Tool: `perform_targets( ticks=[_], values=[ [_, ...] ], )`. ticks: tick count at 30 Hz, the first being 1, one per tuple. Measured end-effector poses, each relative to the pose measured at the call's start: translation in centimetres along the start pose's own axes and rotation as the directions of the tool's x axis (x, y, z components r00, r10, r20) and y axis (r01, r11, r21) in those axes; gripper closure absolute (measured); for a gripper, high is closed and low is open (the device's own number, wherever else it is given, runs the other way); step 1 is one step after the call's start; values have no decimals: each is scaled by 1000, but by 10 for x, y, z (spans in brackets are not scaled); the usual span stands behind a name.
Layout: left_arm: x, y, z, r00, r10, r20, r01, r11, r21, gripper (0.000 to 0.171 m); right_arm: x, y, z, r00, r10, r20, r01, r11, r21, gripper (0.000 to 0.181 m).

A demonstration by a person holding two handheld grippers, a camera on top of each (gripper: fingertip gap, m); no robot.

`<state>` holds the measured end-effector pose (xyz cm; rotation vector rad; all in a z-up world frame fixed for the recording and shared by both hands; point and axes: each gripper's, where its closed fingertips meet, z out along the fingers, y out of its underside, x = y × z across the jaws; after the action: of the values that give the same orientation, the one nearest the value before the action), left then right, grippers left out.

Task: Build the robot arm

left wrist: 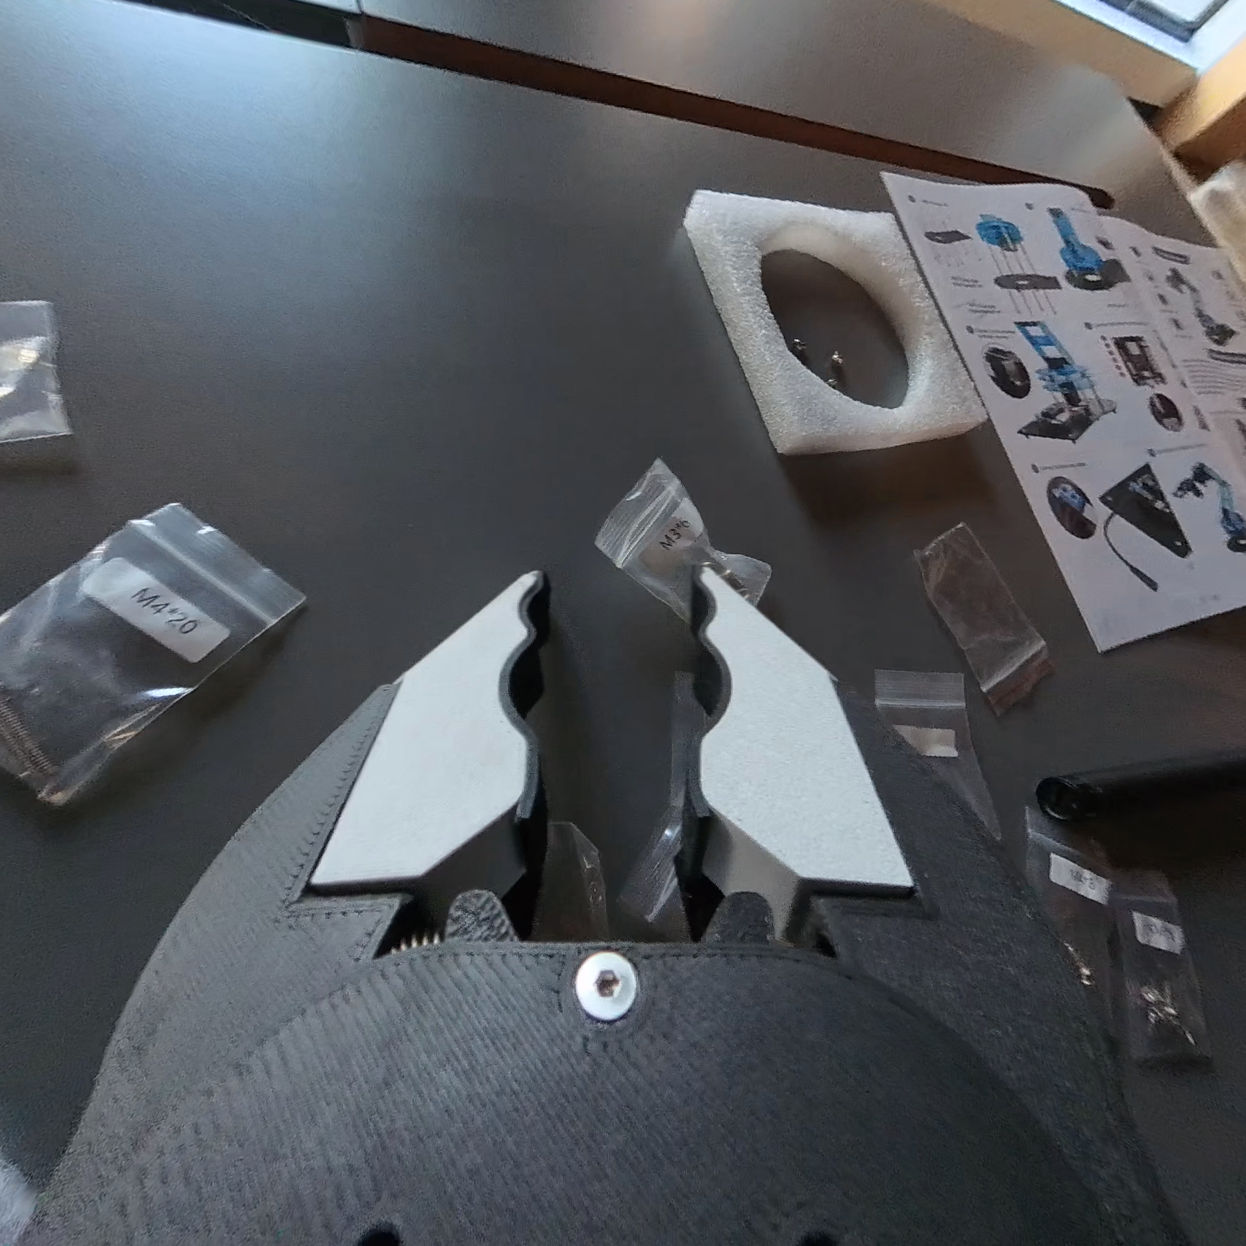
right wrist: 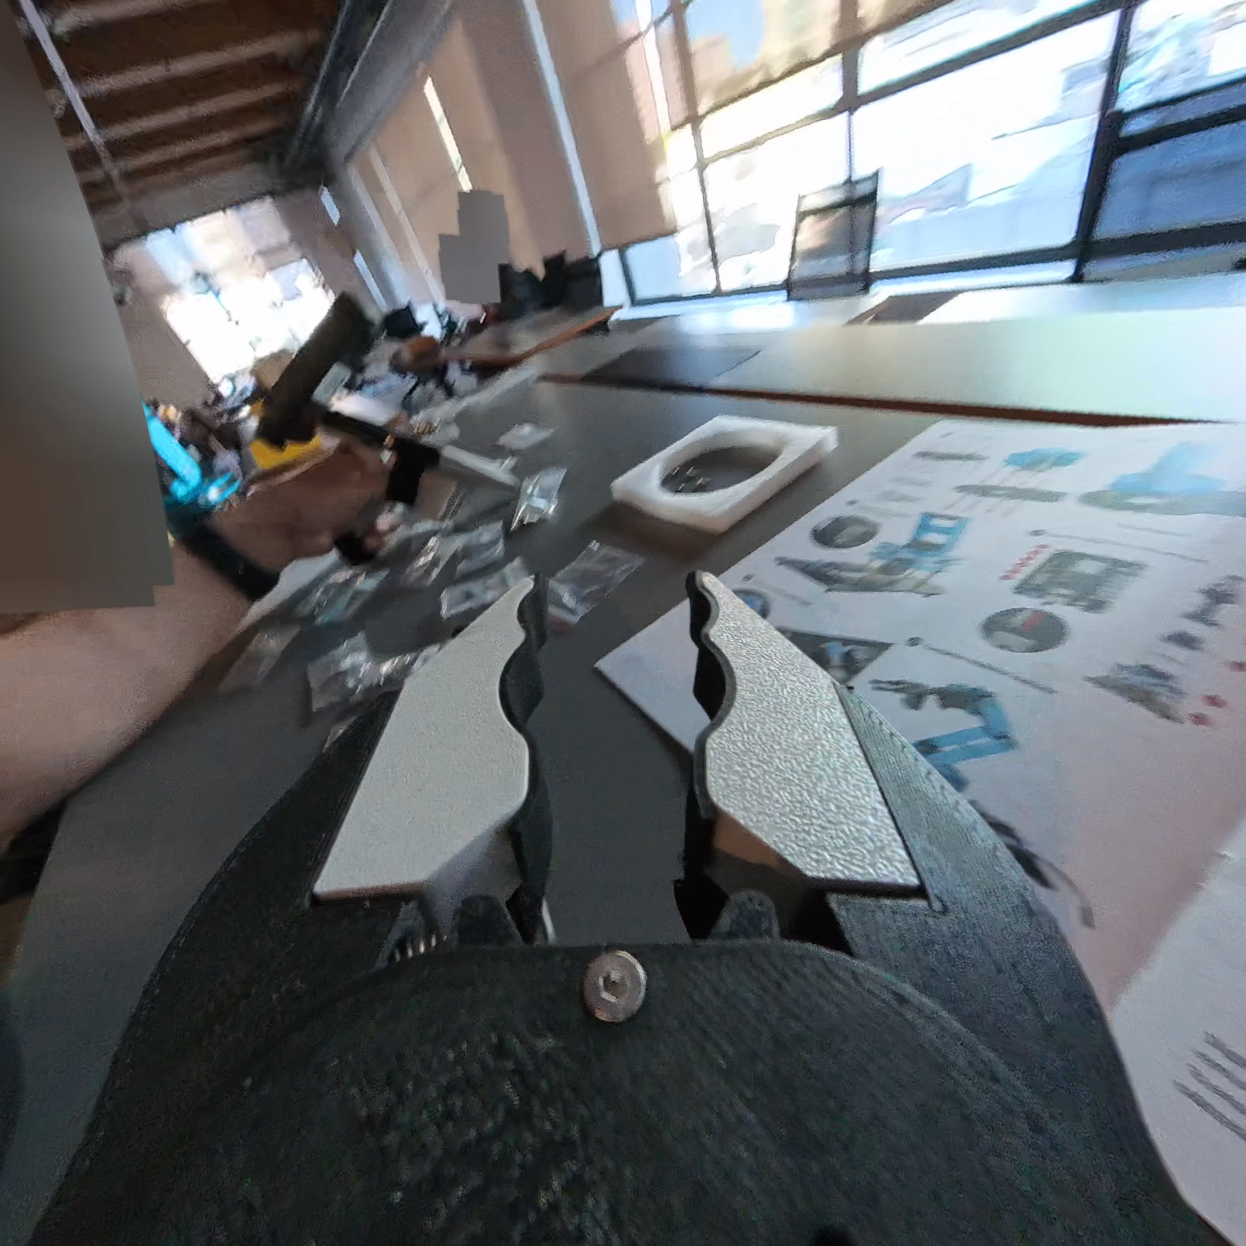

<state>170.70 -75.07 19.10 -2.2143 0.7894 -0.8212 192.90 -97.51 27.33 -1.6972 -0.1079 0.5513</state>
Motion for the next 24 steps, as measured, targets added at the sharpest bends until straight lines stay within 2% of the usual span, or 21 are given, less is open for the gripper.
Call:
perform_targets(
  ticks=[3,6,8,11,14,17,18,20,24],
  values=[
    [-5,-10,-17,992,46,116,-52,997,54,119,40,-23,-18,977,-59,-206,71,996,52,141],
    [0,-28,-38,972,75,223,-115,978,172,125,87,-43,-47,891,-164,-423,196,980,33,142],
    [10,-40,-48,971,63,230,-123,957,261,127,113,-56,-71,822,-198,-535,262,964,47,143],
    [24,-52,-57,983,24,183,-89,930,356,128,138,-64,-104,756,-186,-627,308,947,89,141],
    [32,-56,-61,990,-13,141,-46,912,408,129,154,-64,-118,762,-86,-641,238,959,153,140],
    [36,-57,-61,990,2,140,-60,910,411,130,162,-57,-118,763,-57,-644,198,969,149,140],
    [35,-55,-61,988,12,154,-73,914,399,130,163,-54,-117,769,-50,-638,185,971,148,141],
    [34,-57,-64,985,25,173,-94,910,403,130,158,-52,-112,805,-49,-591,174,972,157,158],
    [38,-61,-69,988,19,151,-85,892,443,131,160,-47,-110,817,-32,-575,149,977,156,158]
  ],
)
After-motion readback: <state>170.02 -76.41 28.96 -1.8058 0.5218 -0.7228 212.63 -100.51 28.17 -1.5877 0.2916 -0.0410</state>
